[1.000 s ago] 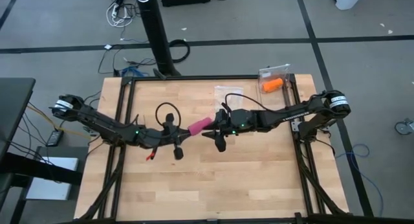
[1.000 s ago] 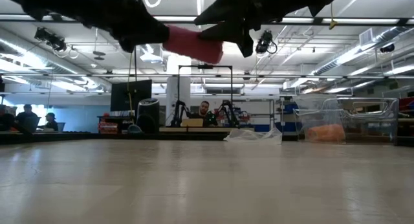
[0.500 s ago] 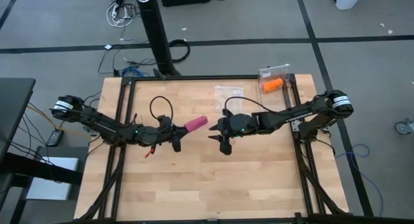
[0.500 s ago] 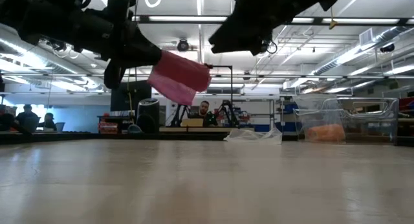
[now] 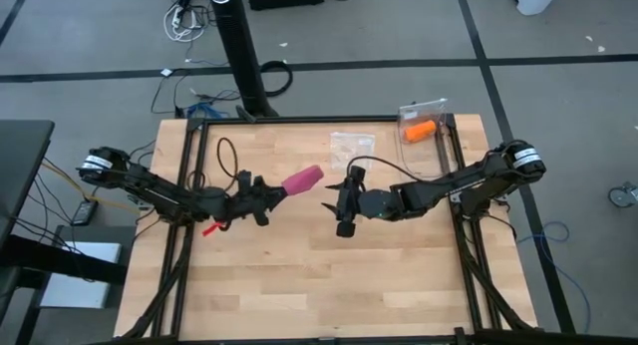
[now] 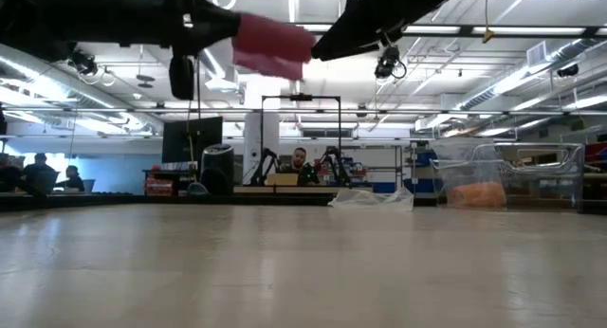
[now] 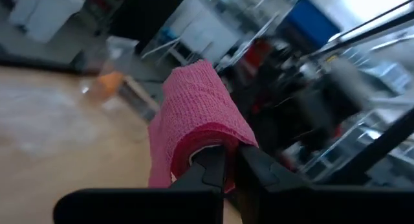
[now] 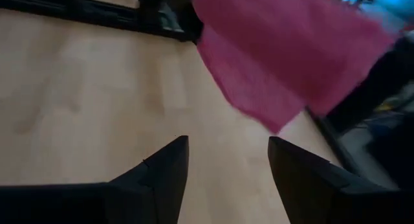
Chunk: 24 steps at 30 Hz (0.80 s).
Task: Roll bandage
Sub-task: Roll the pink bandage
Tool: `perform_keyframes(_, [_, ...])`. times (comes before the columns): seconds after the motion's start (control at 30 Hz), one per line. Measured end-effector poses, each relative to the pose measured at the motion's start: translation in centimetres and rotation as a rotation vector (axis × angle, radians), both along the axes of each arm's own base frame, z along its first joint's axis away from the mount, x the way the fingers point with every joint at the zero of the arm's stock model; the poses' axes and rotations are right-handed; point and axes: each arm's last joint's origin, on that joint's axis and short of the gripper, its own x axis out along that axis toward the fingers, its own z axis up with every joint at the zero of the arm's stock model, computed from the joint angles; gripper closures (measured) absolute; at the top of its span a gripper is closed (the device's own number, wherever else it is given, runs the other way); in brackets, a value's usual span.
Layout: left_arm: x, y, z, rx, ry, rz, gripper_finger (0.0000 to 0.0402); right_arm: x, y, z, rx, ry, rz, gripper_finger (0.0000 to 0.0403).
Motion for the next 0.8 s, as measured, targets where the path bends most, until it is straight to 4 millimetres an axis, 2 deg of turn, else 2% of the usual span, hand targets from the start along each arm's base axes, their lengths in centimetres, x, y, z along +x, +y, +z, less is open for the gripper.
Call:
perform_keyframes(0.07, [-0.1, 0.0, 0.6, -0.003, -0.058, -0.004, 0.0381, 0.0, 0.3, -0.4, -0.096, 0.008, -0.044, 0.0191])
perform_keyframes(0.2, [-0.4, 0.3, 1.5, -0.005, -0.157, 0.01, 0.0381, 0.6, 1.3, -0.9, -0.413, 0.046, -0.07, 0.0197])
perform_keyframes(0.37, [-0.6, 1.0, 2.5, -0.01, -0.256, 0.031, 0.0381, 2.4, 2.5, -1.3, -0.86, 0.121, -0.091, 0.0206])
perform_keyframes(0.5, [-0.6, 1.3, 2.9, -0.009, -0.291, 0.031, 0.0381, 3.5, 2.5, -1.4, -1.131, 0.112, -0.132, 0.0214])
perform_keyframes(0.6, [-0.4, 1.3, 3.4, -0.001, -0.31, 0.012, 0.0381, 4.2, 2.1, -1.2, -1.267, 0.105, -0.165, 0.0222])
perform_keyframes(0.8, [0.2, 1.1, 4.6, 0.034, -0.329, -0.03, 0.0381, 6.0, 0.9, -0.8, -1.368, 0.166, -0.173, 0.024])
